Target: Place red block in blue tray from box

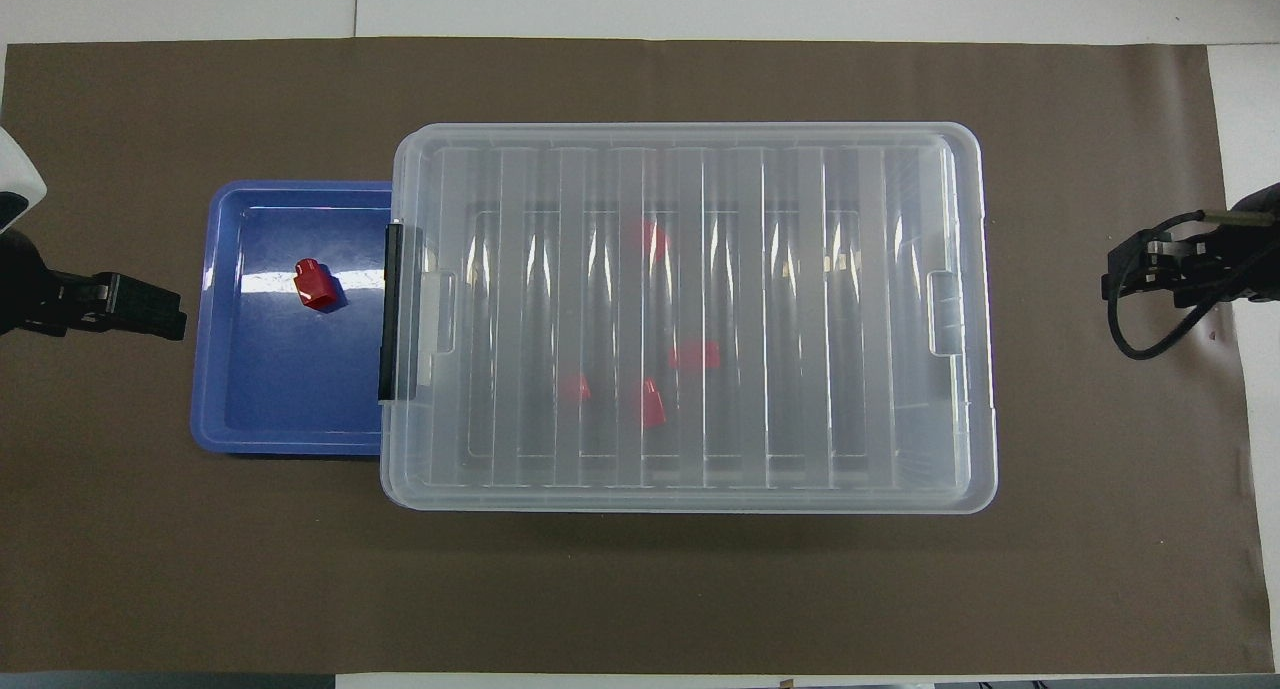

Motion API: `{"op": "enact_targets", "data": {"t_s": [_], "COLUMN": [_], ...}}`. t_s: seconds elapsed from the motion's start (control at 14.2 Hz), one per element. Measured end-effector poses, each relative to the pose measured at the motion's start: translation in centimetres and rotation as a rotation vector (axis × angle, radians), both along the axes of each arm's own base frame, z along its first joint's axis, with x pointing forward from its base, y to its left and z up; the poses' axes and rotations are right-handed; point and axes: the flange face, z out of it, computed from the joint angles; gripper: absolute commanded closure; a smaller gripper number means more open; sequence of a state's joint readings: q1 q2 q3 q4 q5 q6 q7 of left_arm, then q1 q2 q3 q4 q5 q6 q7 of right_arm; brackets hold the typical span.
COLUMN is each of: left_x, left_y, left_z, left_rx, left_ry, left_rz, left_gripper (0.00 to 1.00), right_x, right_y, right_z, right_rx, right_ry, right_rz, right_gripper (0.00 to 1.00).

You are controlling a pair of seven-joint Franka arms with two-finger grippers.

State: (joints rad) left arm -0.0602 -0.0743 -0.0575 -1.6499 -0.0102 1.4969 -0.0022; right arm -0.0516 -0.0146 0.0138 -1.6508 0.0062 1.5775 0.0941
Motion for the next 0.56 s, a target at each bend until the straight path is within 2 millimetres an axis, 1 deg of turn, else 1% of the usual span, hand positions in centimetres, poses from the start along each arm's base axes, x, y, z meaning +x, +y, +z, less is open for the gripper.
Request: {"op": "enact_targets", "data": {"t_s": [0.14, 0.28, 0.56], "left_x": [0.0, 0.0, 0.2], "left_y": [-0.2, -0.2, -0.2], "left_z": [0.1, 0.3, 0.9], "left_rx": [-0.02, -0.025, -0.027], "left_ry": [0.0, -0.005, -0.018], "left_rz": [0.001, 0.001, 0.001], "left_gripper": [0.0, 0.0, 0.0], "right_x": [-0.1, -0.1, 0.2], "right_y": [-0.9, -1.8, -2.1], "right_z": [0.6, 0.4, -0.2], "right_rx": [-0.001, 0.0, 0.001], "right_ry": [0.001, 0.004, 0.013], "right_rz": [-0.009, -0.02, -0.018], "right_gripper": [0.0, 0.0, 0.0]}}
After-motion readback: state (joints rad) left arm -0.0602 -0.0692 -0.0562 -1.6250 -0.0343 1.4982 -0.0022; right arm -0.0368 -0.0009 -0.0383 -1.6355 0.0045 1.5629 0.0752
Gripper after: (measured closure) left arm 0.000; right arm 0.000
